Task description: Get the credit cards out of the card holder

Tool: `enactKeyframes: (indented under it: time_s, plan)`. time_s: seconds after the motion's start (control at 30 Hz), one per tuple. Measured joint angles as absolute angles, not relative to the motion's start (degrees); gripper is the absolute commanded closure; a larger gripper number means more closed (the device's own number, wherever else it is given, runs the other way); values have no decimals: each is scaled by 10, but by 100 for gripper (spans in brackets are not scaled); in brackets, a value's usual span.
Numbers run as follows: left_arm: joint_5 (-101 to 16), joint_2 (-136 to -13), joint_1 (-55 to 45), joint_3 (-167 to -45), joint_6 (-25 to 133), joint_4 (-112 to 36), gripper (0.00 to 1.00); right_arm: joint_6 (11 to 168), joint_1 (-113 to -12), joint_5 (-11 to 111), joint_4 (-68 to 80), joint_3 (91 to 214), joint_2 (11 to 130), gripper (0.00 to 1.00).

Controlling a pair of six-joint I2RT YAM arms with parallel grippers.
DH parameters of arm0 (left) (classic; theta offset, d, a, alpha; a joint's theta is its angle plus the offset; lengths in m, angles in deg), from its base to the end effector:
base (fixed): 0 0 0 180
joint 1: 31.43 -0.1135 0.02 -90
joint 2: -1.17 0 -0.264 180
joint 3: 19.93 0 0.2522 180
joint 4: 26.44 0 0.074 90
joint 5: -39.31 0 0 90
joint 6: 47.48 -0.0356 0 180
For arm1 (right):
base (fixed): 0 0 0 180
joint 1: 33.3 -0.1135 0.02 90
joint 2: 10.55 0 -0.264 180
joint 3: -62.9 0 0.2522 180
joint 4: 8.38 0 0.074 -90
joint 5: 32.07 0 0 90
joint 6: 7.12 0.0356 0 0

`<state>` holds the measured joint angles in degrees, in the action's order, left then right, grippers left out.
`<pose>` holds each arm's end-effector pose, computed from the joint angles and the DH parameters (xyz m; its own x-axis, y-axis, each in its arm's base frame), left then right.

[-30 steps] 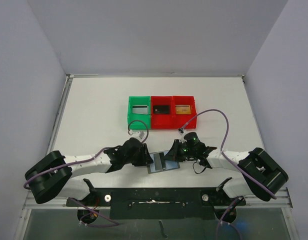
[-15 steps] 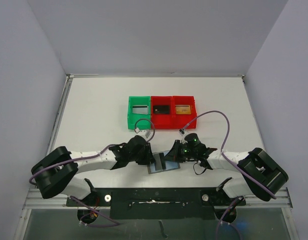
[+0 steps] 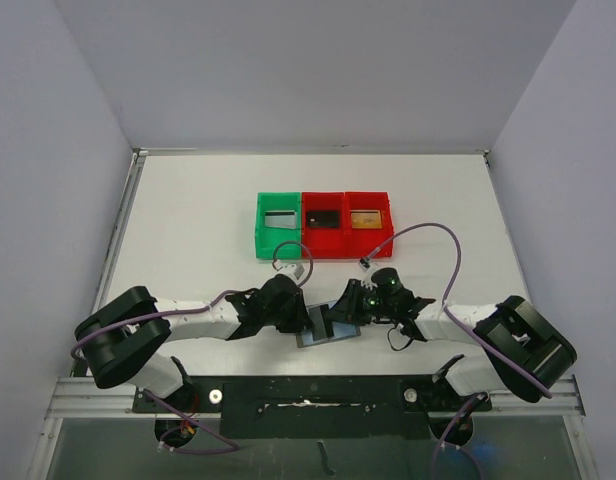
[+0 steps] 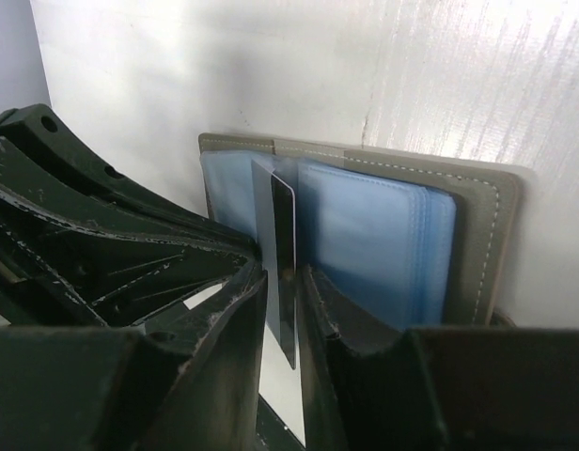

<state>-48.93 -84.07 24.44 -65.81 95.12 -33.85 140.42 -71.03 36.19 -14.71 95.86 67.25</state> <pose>0.1495 -0.2226 0.1368 -0.9150 -0.0654 -0.3982 0.1849 0.8092 -0.5577 0.1713 0.1492 0.1270 -0.9373 0.2657 -0.2254 -0.0126 0.6206 0.7840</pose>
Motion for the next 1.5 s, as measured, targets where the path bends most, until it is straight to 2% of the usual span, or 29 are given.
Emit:
enactKeyframes:
  time_s: [0.13,0.33,0.43,0.47,0.53,0.67,0.73,0.87,1.03,1.3,1.5]
  plan:
    - [-490,-840,244,-655,956,-333,100,1406,-708,357,-162,946,675,78]
    - [-490,-840,245,-655,959,-333,100,1411,-707,341,-188,935,687,89]
    - [-490,-840,245,-655,959,-331,100,1410,-707,331,-198,935,693,99]
    - [-490,-840,245,-654,959,-331,98,1411,-706,327,-203,935,696,100]
    - [-491,-840,245,-654,960,-331,84,1415,-704,323,-209,935,700,100]
    - [-503,-831,248,-654,972,-335,68,1421,-704,331,-210,935,702,100]
    - [-515,-811,249,-648,977,-345,62,1423,-705,337,-210,935,702,100]
    - [-549,-753,248,-623,985,-377,57,1437,-709,346,-223,930,713,100]
    - [-575,-713,246,-593,1004,-394,55,1472,-723,367,-268,910,725,100]
    - [-577,-722,244,-585,1017,-371,58,1496,-727,377,-299,898,732,100]
    - [-589,-722,245,-586,1018,-370,55,1496,-727,378,-300,898,733,100]
